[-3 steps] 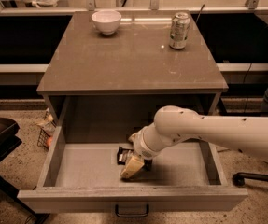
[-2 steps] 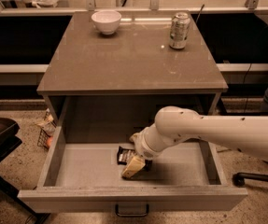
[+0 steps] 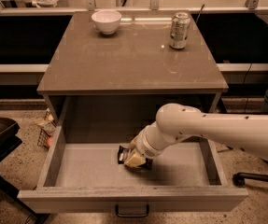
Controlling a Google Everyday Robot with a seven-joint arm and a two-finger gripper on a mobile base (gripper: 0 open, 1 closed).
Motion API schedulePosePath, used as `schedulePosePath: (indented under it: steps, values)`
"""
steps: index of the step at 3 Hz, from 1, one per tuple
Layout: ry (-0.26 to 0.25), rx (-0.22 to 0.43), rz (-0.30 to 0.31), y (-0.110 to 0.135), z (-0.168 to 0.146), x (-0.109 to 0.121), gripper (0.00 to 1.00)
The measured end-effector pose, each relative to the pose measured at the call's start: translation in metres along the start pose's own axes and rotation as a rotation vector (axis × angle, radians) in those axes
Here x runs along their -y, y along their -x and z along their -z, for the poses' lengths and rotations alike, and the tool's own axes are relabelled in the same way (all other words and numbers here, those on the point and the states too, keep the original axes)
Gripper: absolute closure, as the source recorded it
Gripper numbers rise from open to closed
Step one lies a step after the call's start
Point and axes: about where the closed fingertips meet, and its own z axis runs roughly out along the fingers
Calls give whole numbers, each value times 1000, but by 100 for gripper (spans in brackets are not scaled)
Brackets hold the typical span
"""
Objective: Pick rxbar chocolate from top drawer and place on counter
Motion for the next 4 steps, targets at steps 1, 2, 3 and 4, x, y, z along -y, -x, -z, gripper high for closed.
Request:
schedulePosePath:
  steps: [1, 2, 3, 4]
  values:
    - [-3, 6, 0, 1, 3, -3, 100]
    - [-32, 65, 5, 1, 23, -32, 100]
    - [-107, 185, 32, 18, 112, -32, 100]
    - [-126, 224, 62, 36, 184, -2, 100]
